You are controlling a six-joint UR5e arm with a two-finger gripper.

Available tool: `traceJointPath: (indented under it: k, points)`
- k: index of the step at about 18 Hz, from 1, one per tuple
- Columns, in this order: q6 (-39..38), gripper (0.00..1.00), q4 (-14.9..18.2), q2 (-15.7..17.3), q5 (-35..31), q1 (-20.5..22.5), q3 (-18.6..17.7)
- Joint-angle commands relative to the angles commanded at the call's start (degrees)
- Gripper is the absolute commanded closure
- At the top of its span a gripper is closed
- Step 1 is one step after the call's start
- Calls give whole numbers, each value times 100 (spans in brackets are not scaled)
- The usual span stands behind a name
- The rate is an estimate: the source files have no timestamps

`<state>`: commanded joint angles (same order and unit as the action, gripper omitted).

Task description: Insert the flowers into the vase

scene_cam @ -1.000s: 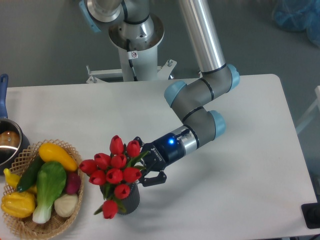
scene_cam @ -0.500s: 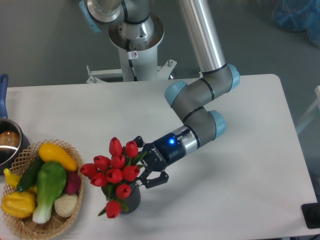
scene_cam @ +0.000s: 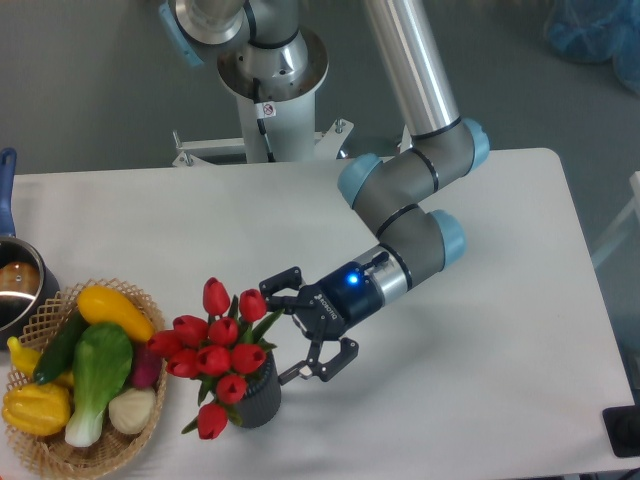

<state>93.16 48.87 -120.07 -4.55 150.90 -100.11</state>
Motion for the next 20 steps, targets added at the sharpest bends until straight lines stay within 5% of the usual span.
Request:
traceJointPath:
  k: [6,10,15,20]
  points:
    - [-114,0,-18,246,-554,475,88]
    - [-149,0,-18,632,-2151,861,106]
    - [-534,0,0,1089,-2953,1134,184]
    - [-809,0,35,1661,-5367,1319,290]
